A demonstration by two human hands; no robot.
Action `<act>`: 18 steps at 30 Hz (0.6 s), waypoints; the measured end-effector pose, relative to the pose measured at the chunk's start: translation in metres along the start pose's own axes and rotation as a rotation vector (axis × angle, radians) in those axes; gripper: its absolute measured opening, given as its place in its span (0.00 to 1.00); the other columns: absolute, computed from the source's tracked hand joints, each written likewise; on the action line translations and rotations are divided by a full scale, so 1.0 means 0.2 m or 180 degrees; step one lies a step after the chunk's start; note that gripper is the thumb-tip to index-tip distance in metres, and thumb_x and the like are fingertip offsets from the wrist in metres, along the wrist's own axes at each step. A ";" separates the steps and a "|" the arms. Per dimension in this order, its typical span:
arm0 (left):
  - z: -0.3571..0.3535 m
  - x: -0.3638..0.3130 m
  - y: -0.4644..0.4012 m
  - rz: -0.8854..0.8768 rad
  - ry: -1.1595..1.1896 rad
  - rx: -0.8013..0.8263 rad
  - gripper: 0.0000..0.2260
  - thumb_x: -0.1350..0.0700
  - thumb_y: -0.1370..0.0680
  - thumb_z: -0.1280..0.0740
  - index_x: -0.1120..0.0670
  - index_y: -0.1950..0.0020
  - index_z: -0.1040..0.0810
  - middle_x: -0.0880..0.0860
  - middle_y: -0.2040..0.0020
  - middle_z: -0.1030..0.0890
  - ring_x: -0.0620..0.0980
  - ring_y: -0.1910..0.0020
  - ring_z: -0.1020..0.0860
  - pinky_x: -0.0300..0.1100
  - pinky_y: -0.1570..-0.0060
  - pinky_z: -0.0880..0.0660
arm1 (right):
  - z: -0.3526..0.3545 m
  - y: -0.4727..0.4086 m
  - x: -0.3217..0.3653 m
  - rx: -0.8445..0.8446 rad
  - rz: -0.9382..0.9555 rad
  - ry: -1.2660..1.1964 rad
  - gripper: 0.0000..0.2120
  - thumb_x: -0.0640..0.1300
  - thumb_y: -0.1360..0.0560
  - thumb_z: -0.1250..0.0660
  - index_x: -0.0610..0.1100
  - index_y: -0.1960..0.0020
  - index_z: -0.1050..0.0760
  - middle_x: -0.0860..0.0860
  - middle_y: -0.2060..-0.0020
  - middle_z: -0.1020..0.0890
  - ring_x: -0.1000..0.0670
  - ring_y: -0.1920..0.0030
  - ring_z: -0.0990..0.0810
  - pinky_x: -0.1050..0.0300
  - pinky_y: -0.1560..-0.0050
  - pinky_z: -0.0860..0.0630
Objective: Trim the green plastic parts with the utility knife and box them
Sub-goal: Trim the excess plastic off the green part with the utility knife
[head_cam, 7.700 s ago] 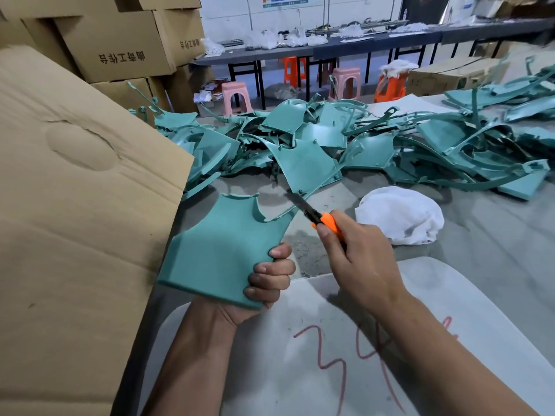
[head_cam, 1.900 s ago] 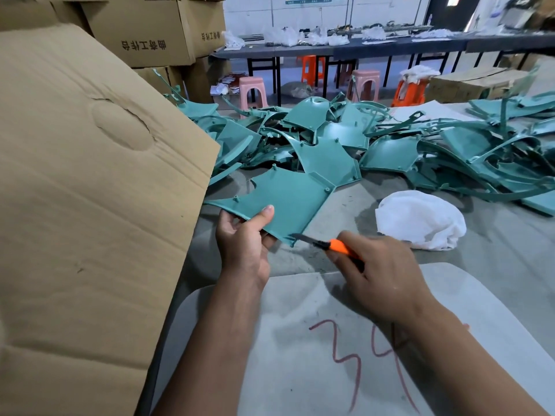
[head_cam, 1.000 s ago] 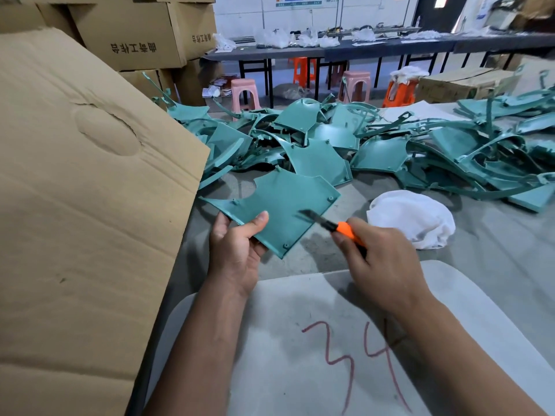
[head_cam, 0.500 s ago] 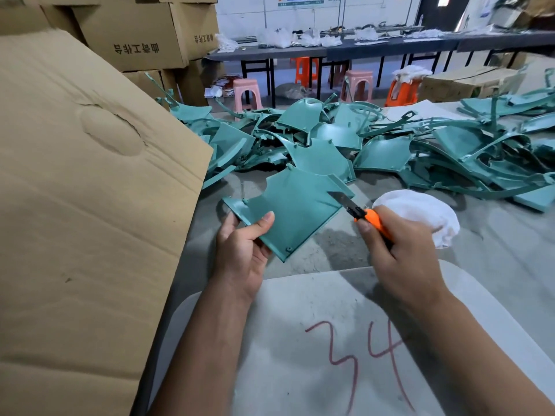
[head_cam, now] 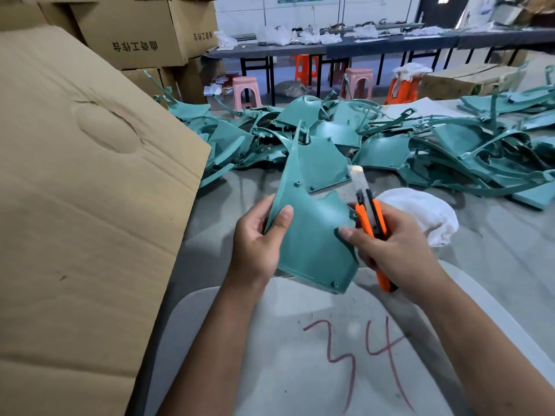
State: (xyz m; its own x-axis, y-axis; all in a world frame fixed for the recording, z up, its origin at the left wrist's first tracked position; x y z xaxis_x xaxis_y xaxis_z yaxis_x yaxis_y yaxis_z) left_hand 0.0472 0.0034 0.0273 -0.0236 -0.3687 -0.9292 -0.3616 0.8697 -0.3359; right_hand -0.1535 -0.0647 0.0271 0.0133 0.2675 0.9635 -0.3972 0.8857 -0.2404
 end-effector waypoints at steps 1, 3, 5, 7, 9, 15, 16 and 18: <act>-0.01 0.00 0.01 -0.0062 -0.0068 -0.0023 0.07 0.55 0.17 0.33 0.55 0.44 0.17 0.56 0.49 0.14 0.52 0.51 0.17 0.49 0.51 0.19 | 0.00 0.00 -0.01 0.0075 -0.0084 -0.0190 0.13 0.45 0.29 0.20 0.48 0.62 0.24 0.50 0.73 0.31 0.49 0.75 0.35 0.58 0.75 0.35; -0.03 0.01 0.01 -0.0089 -0.0142 -0.0179 0.07 0.52 0.19 0.31 0.56 0.49 0.17 0.59 0.54 0.15 0.50 0.56 0.18 0.49 0.55 0.20 | 0.00 0.01 -0.02 0.0049 -0.0169 -0.0394 0.18 0.39 0.28 0.21 0.48 0.68 0.29 0.46 0.75 0.34 0.49 0.76 0.37 0.59 0.76 0.37; -0.03 0.02 0.02 0.0153 0.0082 -0.0404 0.09 0.50 0.23 0.27 0.55 0.49 0.17 0.58 0.52 0.14 0.52 0.55 0.17 0.51 0.53 0.19 | 0.00 0.02 -0.01 -0.0189 -0.0184 -0.0618 0.17 0.38 0.27 0.23 0.47 0.67 0.28 0.44 0.77 0.31 0.49 0.77 0.36 0.60 0.77 0.35; -0.04 0.03 0.01 0.0576 0.0591 -0.0298 0.11 0.52 0.24 0.26 0.54 0.44 0.17 0.57 0.46 0.14 0.55 0.48 0.16 0.53 0.49 0.17 | -0.01 0.02 -0.02 -0.0408 -0.0257 -0.0950 0.15 0.41 0.26 0.25 0.46 0.66 0.28 0.44 0.76 0.30 0.48 0.77 0.35 0.59 0.78 0.35; -0.06 0.04 0.02 0.0817 0.0932 -0.0043 0.13 0.52 0.23 0.28 0.54 0.40 0.17 0.58 0.41 0.15 0.58 0.42 0.17 0.54 0.46 0.18 | -0.02 0.02 -0.02 -0.0422 -0.0298 -0.1021 0.14 0.41 0.25 0.25 0.44 0.64 0.29 0.44 0.76 0.30 0.48 0.76 0.35 0.59 0.77 0.35; -0.07 -0.01 0.03 -0.0127 0.0032 -0.0241 0.06 0.54 0.19 0.31 0.52 0.47 0.15 0.51 0.50 0.13 0.49 0.49 0.15 0.45 0.49 0.19 | -0.02 0.02 -0.01 -0.0949 0.0005 0.0366 0.15 0.52 0.21 0.28 0.43 0.58 0.26 0.47 0.72 0.24 0.44 0.72 0.25 0.50 0.72 0.26; -0.06 -0.02 0.03 -0.0476 -0.0445 -0.0389 0.05 0.54 0.18 0.32 0.51 0.47 0.15 0.48 0.53 0.13 0.45 0.52 0.16 0.40 0.52 0.20 | -0.02 0.03 0.01 -0.1124 0.0180 0.0769 0.18 0.58 0.19 0.32 0.44 0.57 0.25 0.47 0.70 0.21 0.43 0.70 0.22 0.48 0.69 0.24; -0.05 -0.04 0.05 -0.1003 -0.1351 -0.0582 0.08 0.53 0.18 0.32 0.54 0.45 0.16 0.44 0.56 0.15 0.41 0.56 0.18 0.34 0.58 0.23 | -0.02 0.06 0.05 -0.1255 0.0723 0.1299 0.23 0.62 0.17 0.42 0.45 0.59 0.26 0.50 0.69 0.21 0.48 0.69 0.22 0.47 0.67 0.26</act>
State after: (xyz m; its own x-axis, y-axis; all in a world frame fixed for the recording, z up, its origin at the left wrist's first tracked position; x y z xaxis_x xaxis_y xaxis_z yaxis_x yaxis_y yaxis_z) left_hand 0.0356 0.0118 0.0334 0.4754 -0.4043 -0.7814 -0.4470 0.6539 -0.6103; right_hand -0.1538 -0.0501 0.0335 0.3495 0.5207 0.7789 -0.0627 0.8424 -0.5351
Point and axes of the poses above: each hand's wrist, its own y-axis away from the middle knuckle, its own z-axis out of the back of the hand, x = y × z, the point moved 3 cm from there along -y, towards the middle knuckle
